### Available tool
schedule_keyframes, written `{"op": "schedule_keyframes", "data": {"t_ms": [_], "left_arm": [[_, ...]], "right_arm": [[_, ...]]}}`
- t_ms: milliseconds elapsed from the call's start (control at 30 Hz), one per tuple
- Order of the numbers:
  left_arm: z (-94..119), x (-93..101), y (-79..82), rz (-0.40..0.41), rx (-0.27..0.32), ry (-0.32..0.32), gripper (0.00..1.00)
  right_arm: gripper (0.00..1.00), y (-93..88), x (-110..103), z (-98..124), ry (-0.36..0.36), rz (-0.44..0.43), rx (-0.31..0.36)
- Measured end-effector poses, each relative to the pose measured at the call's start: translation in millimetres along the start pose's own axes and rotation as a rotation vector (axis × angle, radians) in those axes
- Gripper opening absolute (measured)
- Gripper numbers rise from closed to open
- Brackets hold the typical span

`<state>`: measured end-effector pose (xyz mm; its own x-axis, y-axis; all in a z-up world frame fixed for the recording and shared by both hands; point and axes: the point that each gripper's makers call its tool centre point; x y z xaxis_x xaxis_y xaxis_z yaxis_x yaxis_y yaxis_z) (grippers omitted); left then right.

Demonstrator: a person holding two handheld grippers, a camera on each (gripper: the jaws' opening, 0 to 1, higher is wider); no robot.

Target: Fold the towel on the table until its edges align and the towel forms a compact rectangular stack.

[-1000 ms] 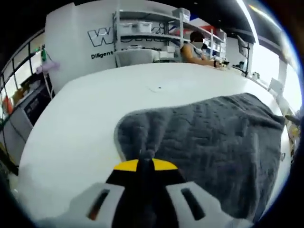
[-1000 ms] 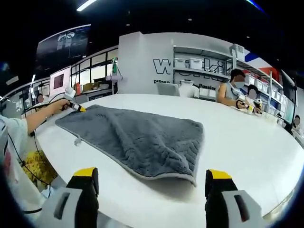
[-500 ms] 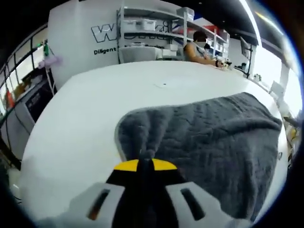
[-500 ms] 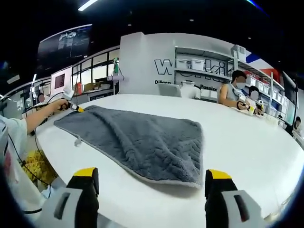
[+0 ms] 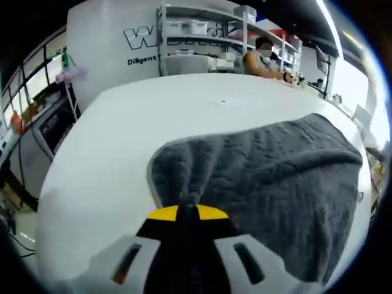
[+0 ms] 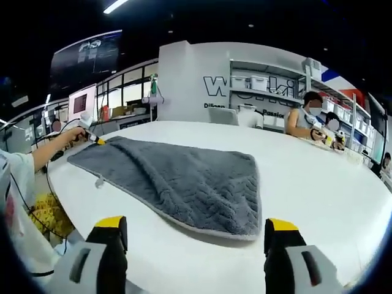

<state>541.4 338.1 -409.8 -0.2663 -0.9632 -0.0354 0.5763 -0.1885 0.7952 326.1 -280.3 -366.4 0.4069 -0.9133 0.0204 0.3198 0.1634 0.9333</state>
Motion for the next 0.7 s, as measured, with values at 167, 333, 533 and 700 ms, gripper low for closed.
{"op": "schedule_keyframes", "data": {"t_ms": [167,333,533,700], "left_arm": [[7,-7.0,-4.6,-0.007,-0.016,0.013,0.11],[10,-16.0,-7.7,0.003,-0.024,0.023,0.11],[11,-14.8,-8.6,0.008,-0.008,0.025,0.11],[11,-14.3,-8.0,-0.013,-0.006,0.028,0.12]], "right_arm": [[0.97,2.0,-4,-3,0.013,0.006,-0.002],[0.97,1.5,-7,-6,0.021,0.005,-0.005],[0.97,2.2,-7,-6,0.020,0.008,-0.007],[0.97,3.5,-7,-7,0.020,0.009,-0.007]]}}
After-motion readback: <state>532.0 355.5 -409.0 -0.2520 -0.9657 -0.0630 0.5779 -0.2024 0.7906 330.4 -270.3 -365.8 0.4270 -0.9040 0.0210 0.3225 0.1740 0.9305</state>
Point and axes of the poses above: the point that each gripper's makers call its tool centre point, and the gripper's own axes: z roughly backward along the fingers, x roughly to its right, y roughly out of its top, and after that the axes turned 3 degrees about x, right-handed
